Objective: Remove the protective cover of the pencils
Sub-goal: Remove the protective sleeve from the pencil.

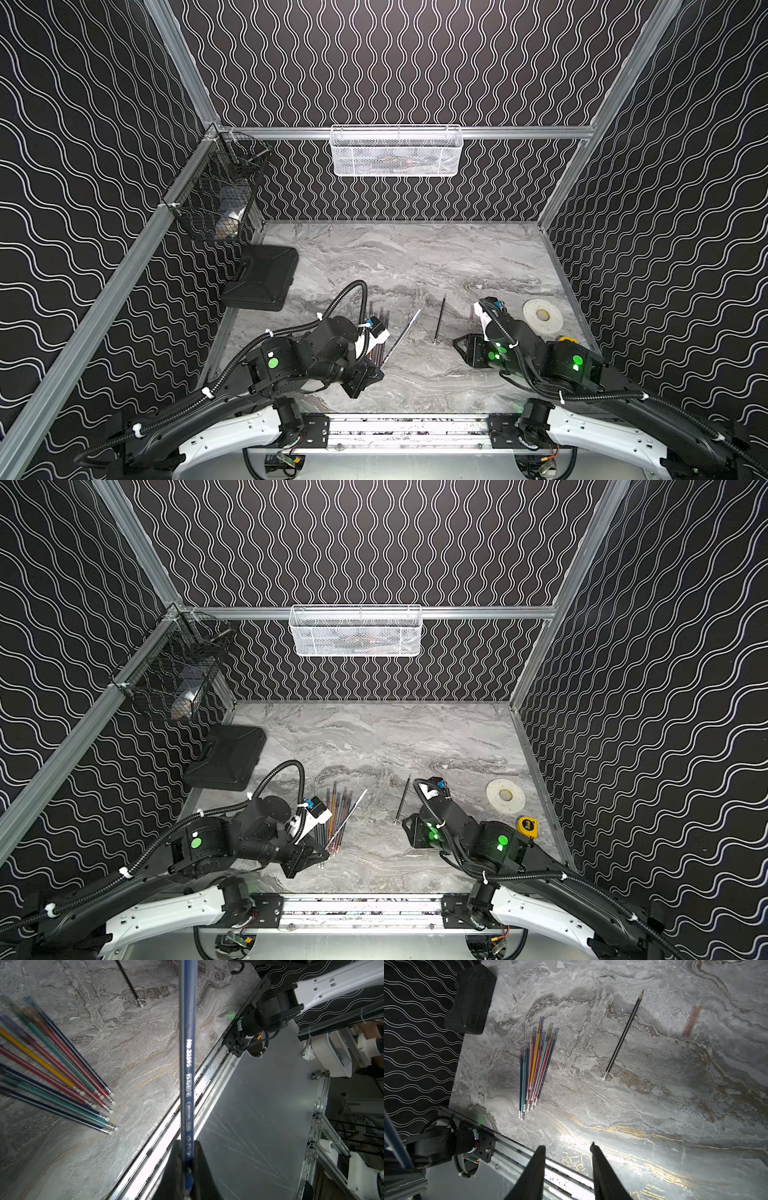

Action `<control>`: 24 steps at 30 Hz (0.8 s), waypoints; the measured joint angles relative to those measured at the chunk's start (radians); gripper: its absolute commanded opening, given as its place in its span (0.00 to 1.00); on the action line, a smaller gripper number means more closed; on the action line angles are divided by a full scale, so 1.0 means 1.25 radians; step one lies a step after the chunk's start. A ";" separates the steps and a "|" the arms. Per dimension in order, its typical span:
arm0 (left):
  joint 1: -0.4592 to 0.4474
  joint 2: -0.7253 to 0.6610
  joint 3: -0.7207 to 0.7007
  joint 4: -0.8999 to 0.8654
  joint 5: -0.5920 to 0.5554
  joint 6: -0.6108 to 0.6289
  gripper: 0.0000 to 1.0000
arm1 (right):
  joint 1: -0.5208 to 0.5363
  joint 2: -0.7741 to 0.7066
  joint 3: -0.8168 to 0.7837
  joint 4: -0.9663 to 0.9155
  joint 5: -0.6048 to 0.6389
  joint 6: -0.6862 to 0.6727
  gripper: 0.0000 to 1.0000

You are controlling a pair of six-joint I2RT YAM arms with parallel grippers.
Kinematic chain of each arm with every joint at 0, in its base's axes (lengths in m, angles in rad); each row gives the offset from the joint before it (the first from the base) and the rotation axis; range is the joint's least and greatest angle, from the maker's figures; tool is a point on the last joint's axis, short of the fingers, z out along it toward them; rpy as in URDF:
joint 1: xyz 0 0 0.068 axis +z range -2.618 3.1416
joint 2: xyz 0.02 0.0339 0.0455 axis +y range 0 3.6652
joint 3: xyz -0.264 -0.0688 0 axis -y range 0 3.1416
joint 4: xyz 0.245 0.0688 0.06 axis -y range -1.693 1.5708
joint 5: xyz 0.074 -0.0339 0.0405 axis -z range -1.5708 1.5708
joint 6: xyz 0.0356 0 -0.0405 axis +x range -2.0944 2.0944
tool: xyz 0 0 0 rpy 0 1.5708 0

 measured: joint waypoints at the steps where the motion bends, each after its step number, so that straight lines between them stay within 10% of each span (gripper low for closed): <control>1: 0.001 0.006 0.000 0.001 0.004 0.001 0.00 | 0.000 0.005 0.007 0.000 0.003 -0.006 0.38; 24: 0.004 -0.016 -0.014 0.017 0.118 0.020 0.00 | 0.000 -0.042 -0.011 0.106 -0.052 0.034 0.34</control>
